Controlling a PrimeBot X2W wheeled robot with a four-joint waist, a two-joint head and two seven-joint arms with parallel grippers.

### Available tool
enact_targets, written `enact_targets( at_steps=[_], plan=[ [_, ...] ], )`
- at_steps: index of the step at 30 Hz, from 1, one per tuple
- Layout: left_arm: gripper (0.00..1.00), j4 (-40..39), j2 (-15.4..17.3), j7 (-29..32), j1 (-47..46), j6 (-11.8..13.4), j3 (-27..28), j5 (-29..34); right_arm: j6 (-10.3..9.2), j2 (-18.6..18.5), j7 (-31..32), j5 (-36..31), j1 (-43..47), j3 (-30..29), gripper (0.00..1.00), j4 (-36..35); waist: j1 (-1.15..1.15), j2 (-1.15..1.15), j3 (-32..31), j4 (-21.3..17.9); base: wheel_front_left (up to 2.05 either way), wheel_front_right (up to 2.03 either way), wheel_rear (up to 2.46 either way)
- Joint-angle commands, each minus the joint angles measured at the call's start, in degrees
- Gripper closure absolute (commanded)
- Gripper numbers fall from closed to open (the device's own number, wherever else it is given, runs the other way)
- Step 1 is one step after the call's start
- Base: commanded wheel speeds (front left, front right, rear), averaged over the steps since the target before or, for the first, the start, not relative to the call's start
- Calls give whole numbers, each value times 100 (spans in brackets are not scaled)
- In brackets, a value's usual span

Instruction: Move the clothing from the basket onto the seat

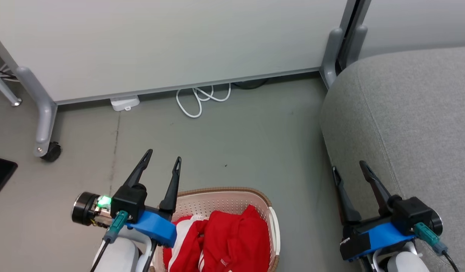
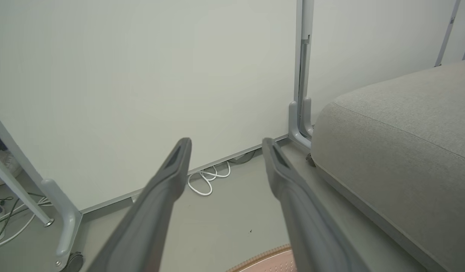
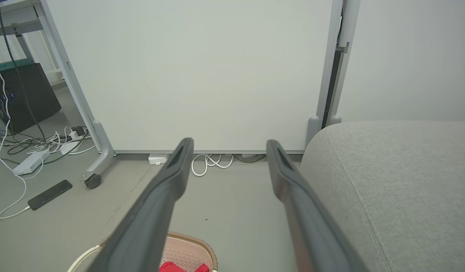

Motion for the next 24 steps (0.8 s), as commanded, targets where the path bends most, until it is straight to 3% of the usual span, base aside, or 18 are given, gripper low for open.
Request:
enact_targets(
  at_steps=[1, 13, 24],
  plan=[
    [0, 54, 34, -28, -173, -38, -34, 5, 13, -24, -20, -32, -119, 9, 0, -47, 0, 0, 265, -181, 0, 0, 0],
    [0, 1369, 527, -25, -1534, -25, -1316, -72, 13, -22, -19, -158, -853, 25, 0, -453, 0, 0, 1633, -743, 0, 0, 0],
    [0, 2813, 670, -24, -2686, -25, -2853, -284, 12, -19, -19, -167, -1332, 82, 0, -802, 0, 0, 2729, -1165, 0, 0, 0]
  ],
)
